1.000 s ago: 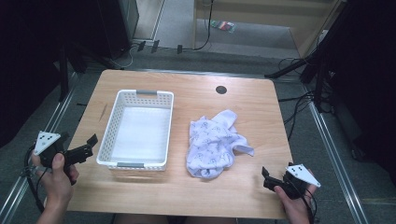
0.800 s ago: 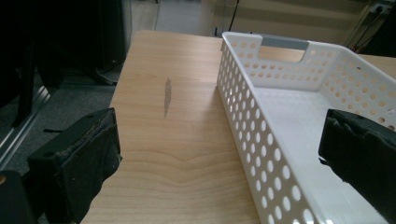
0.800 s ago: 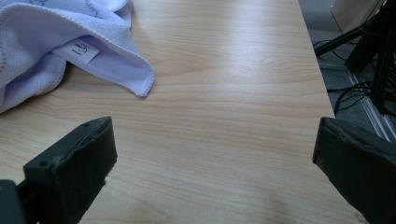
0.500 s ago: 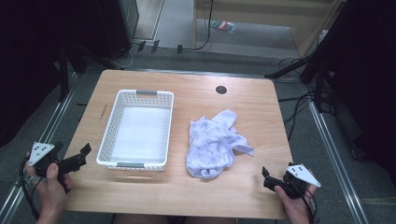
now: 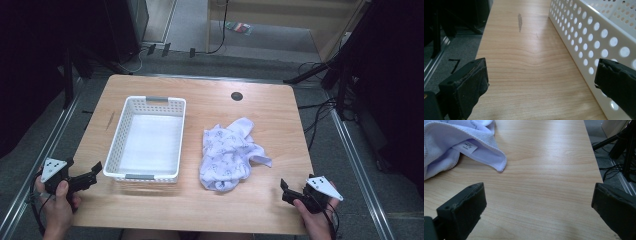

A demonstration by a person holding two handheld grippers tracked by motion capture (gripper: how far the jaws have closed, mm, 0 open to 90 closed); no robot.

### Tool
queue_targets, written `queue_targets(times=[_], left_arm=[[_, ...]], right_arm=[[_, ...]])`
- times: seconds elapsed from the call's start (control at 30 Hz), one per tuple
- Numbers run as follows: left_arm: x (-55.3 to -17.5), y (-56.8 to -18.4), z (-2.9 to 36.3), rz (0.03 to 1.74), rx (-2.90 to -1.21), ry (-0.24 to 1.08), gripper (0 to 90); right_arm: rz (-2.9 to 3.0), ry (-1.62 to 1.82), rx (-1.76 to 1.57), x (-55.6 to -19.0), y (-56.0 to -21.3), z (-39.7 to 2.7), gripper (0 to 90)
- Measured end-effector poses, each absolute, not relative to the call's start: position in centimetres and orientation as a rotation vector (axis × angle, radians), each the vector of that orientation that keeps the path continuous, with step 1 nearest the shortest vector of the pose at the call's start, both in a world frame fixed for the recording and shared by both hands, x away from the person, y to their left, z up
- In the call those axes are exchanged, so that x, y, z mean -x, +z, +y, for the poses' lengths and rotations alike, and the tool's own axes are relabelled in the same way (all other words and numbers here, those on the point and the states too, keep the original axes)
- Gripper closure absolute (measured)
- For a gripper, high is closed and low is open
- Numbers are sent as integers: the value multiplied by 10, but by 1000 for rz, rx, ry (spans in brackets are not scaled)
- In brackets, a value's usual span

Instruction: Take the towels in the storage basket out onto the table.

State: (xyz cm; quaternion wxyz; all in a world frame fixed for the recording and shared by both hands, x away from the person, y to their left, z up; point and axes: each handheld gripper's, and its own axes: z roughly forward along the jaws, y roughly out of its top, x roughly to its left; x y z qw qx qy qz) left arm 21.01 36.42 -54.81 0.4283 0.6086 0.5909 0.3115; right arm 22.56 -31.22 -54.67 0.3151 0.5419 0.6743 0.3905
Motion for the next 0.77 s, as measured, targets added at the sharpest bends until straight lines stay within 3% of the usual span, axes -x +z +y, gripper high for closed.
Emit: queue_targets(times=[0.77], left_arm=[[-220, -552, 364, 1541, -1551, 693, 0]], right_arm=[[1781, 1022, -1426, -226, -547, -311, 0]])
